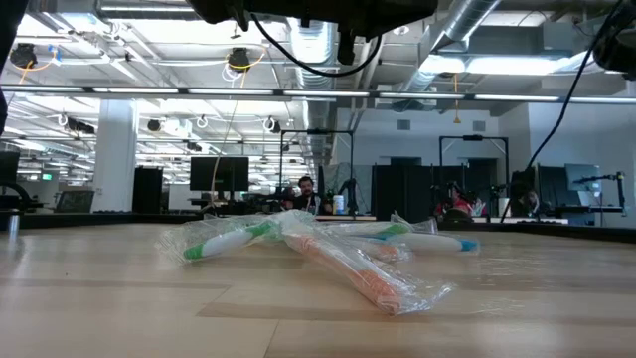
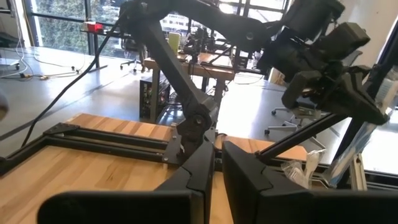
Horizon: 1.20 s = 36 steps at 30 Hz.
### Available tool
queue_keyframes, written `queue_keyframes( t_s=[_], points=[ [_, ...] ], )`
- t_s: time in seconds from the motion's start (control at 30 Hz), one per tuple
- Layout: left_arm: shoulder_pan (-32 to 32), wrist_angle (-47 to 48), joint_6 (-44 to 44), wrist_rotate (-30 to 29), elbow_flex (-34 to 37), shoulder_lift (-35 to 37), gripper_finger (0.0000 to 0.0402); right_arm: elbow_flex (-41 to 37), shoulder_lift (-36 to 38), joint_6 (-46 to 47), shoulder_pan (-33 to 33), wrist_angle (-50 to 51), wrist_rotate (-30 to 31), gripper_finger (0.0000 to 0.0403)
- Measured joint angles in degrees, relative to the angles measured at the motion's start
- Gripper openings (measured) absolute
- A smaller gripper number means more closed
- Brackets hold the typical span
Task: Pick & Place toothbrushing station
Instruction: Put the blue toothbrush into the transparent organizer
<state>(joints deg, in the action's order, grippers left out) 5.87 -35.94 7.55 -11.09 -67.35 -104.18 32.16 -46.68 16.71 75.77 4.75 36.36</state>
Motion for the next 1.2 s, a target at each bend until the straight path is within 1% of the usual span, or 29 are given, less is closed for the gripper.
queue_keyframes(
  t_s=[0.3,0.4,0.57,0.7,0.87,1.03,1.2],
  points=[
    [0.0,0.2,0.0,0.0,0.0,0.0,0.0029,0.0,-3.8,4.6,0.0,1.6,1.4,0.0001],
    [0.0,0.3,0.0,0.0,0.0,0.0,0.0029,0.0,-4.5,5.4,0.0,2.2,1.8,0.0001],
    [0.0,0.4,0.0,0.0,0.0,0.0,0.0029,-0.4,-5.1,7.9,0.0,3.3,4.4,0.0001],
    [0.0,0.4,0.0,0.0,0.0,0.0,0.0029,-1.8,-5.1,10.6,0.0,3.5,4.6,0.0001],
    [0.0,0.5,0.0,0.0,0.0,0.0,0.0029,-3.0,-5.1,10.1,0.1,1.6,4.6,0.0001],
    [0.0,0.6,0.0,0.0,0.0,0.0,0.0029,-6.2,-5.0,9.9,1.2,-3.6,4.7,0.0001],
    [0.0,0.6,0.2,0.0,0.0,0.0,0.0029,-7.8,-5.0,10.0,2.3,-5.7,6.1,0.0]
  ],
)
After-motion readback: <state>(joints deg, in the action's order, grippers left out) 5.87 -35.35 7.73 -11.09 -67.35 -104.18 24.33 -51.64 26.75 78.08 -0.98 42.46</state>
